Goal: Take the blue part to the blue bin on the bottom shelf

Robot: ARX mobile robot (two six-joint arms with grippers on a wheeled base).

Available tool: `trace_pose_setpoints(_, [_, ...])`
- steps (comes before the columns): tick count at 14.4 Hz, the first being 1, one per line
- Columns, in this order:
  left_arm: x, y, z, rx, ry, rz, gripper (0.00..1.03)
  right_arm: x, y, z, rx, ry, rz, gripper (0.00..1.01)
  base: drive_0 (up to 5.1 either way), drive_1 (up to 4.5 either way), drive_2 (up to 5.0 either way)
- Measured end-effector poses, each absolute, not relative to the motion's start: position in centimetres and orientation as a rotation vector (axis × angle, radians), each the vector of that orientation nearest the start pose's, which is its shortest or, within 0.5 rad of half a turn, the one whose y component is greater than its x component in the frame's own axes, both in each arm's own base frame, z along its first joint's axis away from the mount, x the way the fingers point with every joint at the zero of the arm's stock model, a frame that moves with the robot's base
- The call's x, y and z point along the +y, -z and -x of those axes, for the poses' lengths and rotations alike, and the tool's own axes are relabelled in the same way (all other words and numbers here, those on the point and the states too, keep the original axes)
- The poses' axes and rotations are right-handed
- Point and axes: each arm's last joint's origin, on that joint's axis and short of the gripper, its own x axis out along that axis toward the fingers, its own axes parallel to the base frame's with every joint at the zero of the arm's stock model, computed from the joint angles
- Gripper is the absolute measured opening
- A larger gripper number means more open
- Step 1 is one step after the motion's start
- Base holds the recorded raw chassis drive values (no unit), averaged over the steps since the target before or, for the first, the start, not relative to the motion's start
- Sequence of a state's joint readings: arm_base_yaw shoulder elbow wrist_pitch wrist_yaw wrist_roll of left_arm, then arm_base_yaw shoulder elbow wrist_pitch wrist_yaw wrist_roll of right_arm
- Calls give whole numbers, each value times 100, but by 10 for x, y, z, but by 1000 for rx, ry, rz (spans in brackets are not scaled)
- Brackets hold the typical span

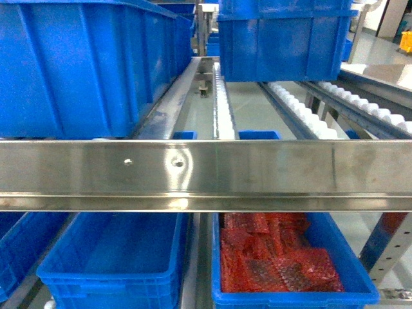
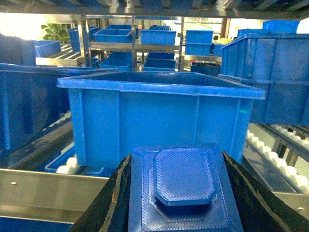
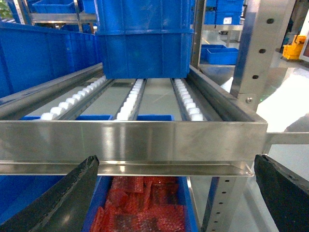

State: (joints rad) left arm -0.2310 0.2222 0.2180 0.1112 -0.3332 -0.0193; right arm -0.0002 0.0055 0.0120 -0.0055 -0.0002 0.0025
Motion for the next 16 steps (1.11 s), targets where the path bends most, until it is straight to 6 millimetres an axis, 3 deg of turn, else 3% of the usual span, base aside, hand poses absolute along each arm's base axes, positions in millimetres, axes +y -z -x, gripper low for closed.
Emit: trace_pose_setpoints(16, [-14,-231,-102,-103,-103,49,44,0,-167,-97,-2,-2,-2,98,0,0,0])
